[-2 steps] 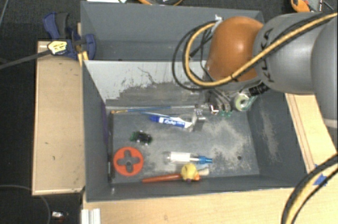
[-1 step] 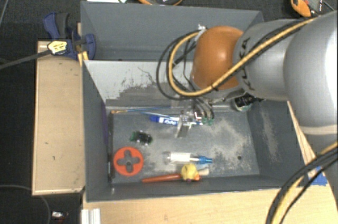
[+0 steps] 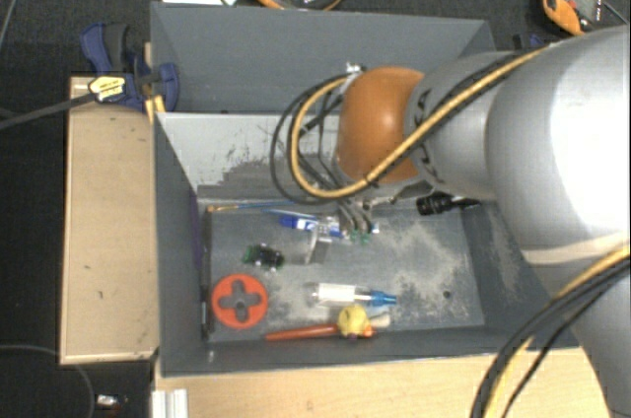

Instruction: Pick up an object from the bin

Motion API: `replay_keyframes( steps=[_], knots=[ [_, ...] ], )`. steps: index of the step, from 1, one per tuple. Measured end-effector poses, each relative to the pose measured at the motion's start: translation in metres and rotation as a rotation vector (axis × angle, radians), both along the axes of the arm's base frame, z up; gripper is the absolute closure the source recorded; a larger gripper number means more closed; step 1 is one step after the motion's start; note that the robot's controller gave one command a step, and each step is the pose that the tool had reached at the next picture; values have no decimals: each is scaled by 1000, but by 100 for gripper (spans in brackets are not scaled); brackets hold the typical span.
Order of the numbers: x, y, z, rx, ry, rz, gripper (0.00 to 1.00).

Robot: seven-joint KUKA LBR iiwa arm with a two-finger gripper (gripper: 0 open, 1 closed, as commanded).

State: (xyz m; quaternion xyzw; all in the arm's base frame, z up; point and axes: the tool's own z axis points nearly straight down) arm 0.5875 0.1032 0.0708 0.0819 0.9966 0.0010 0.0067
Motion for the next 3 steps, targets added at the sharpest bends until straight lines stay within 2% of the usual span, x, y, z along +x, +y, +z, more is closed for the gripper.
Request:
replay_keyframes(
  steps=[1, 3],
  knots=[
    [4, -11, 0, -1, 5, 146, 100],
    [4, -11, 3, -1, 3, 145, 100]
  ],
)
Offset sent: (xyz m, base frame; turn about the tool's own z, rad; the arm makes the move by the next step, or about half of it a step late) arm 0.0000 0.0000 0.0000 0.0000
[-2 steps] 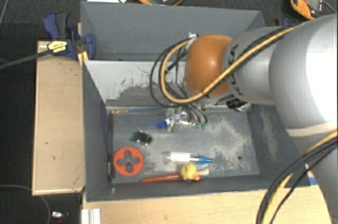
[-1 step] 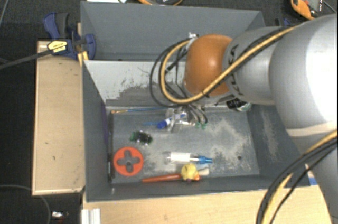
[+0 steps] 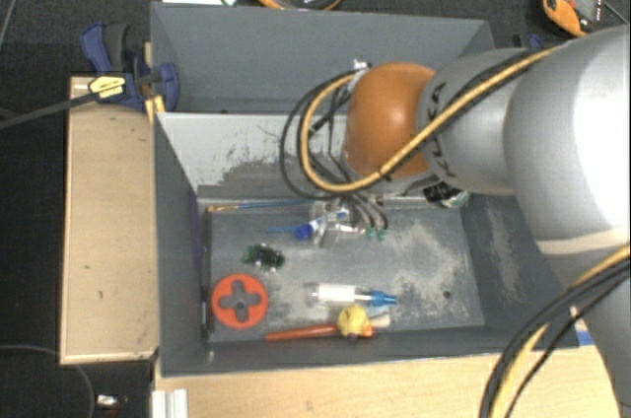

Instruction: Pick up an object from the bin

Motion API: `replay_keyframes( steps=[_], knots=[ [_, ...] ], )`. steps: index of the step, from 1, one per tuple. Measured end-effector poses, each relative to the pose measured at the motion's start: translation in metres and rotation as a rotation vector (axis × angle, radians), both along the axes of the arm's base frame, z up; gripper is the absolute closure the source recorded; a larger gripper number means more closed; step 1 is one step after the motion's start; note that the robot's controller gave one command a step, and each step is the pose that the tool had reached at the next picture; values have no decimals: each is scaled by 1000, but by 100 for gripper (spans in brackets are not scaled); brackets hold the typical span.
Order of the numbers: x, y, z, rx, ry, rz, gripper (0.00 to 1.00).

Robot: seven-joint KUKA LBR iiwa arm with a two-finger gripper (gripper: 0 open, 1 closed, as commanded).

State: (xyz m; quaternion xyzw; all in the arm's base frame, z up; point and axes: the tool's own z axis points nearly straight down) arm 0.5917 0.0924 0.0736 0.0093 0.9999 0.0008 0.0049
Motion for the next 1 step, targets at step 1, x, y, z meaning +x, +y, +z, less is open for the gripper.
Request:
replay_keyframes(
  steps=[1],
  knots=[
    [-2, 0, 28, -1, 8, 0, 100]
  ],
)
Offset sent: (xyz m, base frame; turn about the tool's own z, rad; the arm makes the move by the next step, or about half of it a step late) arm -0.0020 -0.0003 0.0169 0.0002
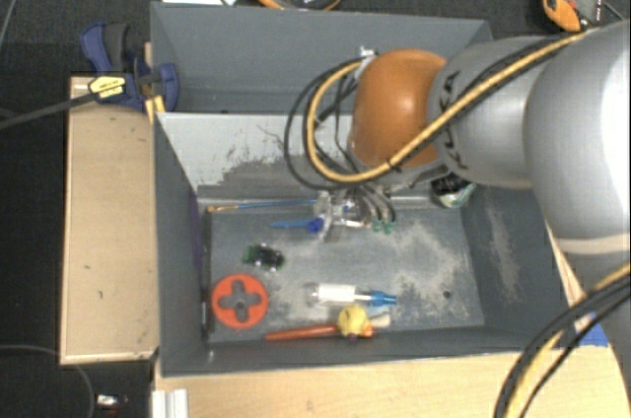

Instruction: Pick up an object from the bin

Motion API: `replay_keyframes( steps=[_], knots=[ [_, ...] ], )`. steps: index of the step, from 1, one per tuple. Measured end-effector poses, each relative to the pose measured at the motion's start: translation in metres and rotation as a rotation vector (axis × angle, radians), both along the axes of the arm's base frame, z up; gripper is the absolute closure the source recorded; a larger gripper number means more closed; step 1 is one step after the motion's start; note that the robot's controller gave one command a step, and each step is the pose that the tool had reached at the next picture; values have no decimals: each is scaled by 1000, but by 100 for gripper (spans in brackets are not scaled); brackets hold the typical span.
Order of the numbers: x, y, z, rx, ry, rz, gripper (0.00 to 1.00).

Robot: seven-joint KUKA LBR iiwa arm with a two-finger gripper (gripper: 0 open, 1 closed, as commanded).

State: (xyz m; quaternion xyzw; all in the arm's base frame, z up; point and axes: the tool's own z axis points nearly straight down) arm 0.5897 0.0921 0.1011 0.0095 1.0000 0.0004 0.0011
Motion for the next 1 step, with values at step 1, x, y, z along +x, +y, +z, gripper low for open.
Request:
replay_keyframes(
  steps=[1],
  knots=[
    [2, 0, 38, 1, -8, 0, 100]
  ],
)
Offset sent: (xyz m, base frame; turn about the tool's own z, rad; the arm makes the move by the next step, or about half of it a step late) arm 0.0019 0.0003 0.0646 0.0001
